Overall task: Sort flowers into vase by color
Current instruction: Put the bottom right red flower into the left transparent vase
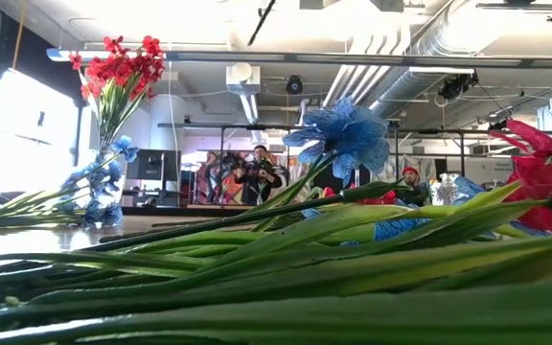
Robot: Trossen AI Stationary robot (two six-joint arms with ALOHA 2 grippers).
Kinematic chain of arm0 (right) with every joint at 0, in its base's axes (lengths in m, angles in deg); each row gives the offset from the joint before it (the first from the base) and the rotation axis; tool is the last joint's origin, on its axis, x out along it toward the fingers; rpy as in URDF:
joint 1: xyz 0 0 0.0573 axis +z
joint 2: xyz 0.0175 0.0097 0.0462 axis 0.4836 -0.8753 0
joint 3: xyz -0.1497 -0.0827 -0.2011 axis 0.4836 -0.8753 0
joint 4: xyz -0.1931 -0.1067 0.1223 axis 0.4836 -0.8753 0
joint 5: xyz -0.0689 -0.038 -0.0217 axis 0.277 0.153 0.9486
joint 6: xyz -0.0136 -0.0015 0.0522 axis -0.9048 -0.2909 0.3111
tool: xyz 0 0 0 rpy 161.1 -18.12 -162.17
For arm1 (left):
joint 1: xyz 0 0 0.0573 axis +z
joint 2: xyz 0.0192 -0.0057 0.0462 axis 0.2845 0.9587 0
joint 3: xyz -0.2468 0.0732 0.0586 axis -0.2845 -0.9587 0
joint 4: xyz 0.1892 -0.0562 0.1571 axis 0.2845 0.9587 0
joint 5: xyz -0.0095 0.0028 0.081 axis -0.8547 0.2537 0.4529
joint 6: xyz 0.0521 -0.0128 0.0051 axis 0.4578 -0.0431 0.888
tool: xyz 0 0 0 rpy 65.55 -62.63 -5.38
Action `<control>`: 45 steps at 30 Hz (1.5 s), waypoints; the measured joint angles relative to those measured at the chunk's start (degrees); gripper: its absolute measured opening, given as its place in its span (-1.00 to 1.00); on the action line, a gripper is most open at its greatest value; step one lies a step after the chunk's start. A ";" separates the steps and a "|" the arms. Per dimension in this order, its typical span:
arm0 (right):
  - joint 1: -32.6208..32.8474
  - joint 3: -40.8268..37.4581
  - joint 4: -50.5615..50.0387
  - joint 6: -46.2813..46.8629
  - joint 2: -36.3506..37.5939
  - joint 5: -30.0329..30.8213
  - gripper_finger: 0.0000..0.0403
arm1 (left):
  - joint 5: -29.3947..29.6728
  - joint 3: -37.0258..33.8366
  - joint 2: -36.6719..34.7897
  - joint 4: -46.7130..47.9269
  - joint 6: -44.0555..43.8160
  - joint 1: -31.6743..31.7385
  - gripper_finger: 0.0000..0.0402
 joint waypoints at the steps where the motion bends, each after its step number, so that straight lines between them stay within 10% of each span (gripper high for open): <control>1: 0.05 0.00 -1.74 -1.25 0.89 1.28 -0.18 | 0.05 0.00 -0.50 -0.33 -0.68 0.50 -1.00; 14: 2.66 -0.11 -20.09 -1.15 -2.93 3.59 -0.18 | 4.57 -1.14 -4.78 -4.03 -8.36 4.66 -1.00; 28: 8.25 -0.11 -19.08 -0.73 -12.25 3.39 -0.18 | 27.64 -32.78 -24.95 -21.22 -20.34 3.41 -1.00; 45: 7.33 -0.11 -21.26 -3.61 -12.14 5.27 -0.18 | 61.07 -47.89 -49.93 -31.07 2.93 -6.65 -1.00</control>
